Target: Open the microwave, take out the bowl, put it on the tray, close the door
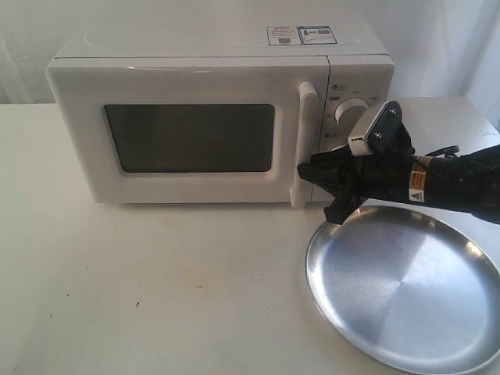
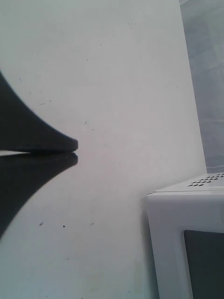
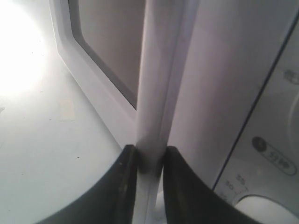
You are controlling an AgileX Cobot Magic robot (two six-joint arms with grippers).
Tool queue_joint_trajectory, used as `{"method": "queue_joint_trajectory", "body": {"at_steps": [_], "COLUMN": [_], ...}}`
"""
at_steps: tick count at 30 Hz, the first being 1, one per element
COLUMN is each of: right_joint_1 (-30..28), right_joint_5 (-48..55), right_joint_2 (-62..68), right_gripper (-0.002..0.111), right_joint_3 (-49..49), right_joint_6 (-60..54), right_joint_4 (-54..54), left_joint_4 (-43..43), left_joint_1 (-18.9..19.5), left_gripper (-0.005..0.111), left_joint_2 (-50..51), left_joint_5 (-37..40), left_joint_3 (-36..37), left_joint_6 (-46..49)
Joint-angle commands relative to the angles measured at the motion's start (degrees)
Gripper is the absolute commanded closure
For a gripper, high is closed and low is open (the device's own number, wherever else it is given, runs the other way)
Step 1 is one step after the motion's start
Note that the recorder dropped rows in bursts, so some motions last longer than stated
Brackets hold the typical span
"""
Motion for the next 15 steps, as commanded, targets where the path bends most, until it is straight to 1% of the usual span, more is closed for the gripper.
{"method": "queue_joint_trajectory", "body": {"at_steps": [1, 3, 4, 6, 9, 15], "right_joint_1": [5.4, 5.4, 5.4, 5.4, 5.4, 5.4], "right_joint_5": [-12.4, -12.4, -12.4, -12.4, -12.3, -12.3], "right_joint_2": [0.2, 0.2, 0.2, 0.2, 0.2, 0.2], "right_gripper": [0.076, 0.067, 0.064, 0.063, 0.065, 0.093], "right_joint_3": [-2.7, -2.7, -2.7, -2.7, -2.7, -2.7], "right_joint_6": [-2.2, -2.2, -2.1, -2.1, -1.9, -1.2], "right_joint_4": [-10.4, -9.1, -8.4, -7.8, -7.4, -8.2], "left_joint_4": [-0.2, -0.2, -0.2, -0.2, -0.2, -0.2], "left_joint_1": [0.0, 0.0, 0.0, 0.0, 0.0, 0.0], "left_gripper": [0.107, 0.107, 0.107, 0.107, 0.107, 0.107], "left_joint_2": [-0.1, -0.1, -0.1, -0.1, -0.1, -0.1], "left_joint_5": [0.0, 0.0, 0.0, 0.0, 0.0, 0.0], "left_joint_3": [0.2, 0.2, 0.2, 0.2, 0.2, 0.2], "left_joint_6": [-0.3, -0.3, -0.3, -0.3, -0.3, -0.3]}}
